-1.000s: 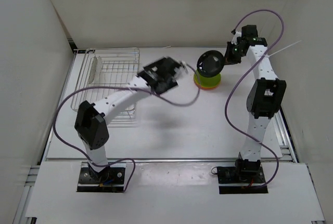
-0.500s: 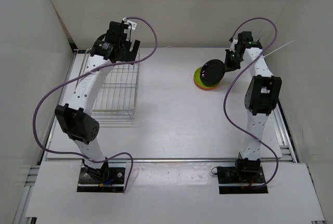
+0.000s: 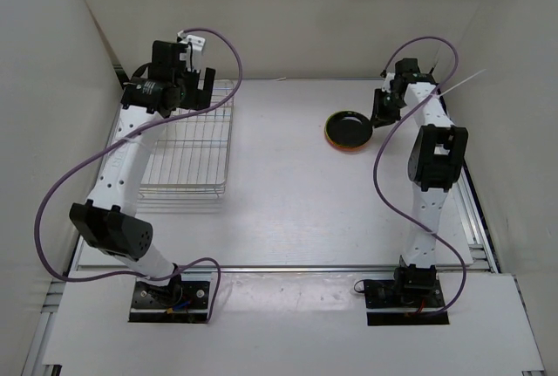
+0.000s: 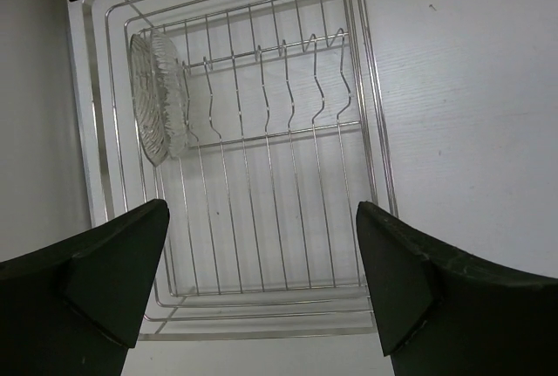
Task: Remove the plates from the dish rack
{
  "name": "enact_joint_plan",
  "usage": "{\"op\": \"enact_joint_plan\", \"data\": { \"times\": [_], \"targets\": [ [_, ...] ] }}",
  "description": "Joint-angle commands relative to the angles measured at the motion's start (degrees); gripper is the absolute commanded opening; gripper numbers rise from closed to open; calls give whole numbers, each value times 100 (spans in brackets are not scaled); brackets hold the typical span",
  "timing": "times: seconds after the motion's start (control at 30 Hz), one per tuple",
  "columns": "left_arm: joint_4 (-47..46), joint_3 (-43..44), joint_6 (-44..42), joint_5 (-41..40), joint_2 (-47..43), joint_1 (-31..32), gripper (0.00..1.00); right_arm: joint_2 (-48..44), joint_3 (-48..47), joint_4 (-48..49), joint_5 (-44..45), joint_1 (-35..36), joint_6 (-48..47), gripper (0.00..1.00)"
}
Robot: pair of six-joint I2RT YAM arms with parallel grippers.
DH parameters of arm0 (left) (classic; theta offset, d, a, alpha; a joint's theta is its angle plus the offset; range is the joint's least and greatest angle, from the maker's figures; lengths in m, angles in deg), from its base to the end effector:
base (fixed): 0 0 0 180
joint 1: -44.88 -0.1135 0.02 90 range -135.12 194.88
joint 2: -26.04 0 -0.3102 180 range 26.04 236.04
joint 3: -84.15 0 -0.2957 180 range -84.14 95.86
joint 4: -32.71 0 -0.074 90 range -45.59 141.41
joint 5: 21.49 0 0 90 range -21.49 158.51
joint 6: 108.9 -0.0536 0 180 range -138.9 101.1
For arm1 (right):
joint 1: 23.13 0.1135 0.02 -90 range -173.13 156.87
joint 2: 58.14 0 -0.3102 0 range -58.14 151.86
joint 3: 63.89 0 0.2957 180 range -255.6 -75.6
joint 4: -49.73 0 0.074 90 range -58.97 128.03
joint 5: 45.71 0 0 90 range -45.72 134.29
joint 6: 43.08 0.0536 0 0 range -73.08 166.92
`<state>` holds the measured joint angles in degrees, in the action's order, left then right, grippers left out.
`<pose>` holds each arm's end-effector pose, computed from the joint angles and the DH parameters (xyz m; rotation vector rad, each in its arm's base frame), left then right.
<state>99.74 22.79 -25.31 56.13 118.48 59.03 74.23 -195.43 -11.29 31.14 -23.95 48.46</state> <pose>0.3850 -0.0852 0.4714 0.2938 2.2504 0.1753 0.5844 0.0038 0.2271 -0.0219 2.6370 0.3080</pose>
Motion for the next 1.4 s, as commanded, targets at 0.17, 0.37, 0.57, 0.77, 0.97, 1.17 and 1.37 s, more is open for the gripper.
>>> {"op": "enact_joint_plan", "data": {
  "times": [0.17,0.37,0.57,0.77,0.97,1.17,1.37],
  "targets": [
    [-66,-393,123,367,-253,-290,99,174,-137,-87,14,196,-128,39],
    [-277,-656,290,780,-367,-676,99,-141,-67,-139,14,196,-180,58],
    [-523,-797,483,1448,-359,-1221,99,-1143,-5,-244,-92,143,-180,86],
    [-883,-850,668,2160,-61,-1714,99,-2162,372,-385,-21,205,-303,93],
    [-1165,-902,668,2635,361,-2003,94,-3199,1170,-333,84,538,-602,83],
    [-1218,-403,615,3075,1082,-2197,93,-3868,1813,-122,374,872,-796,73],
    [-1218,2,510,2961,1574,-2250,93,-4088,1998,-122,427,926,-848,73]
  ]
}}
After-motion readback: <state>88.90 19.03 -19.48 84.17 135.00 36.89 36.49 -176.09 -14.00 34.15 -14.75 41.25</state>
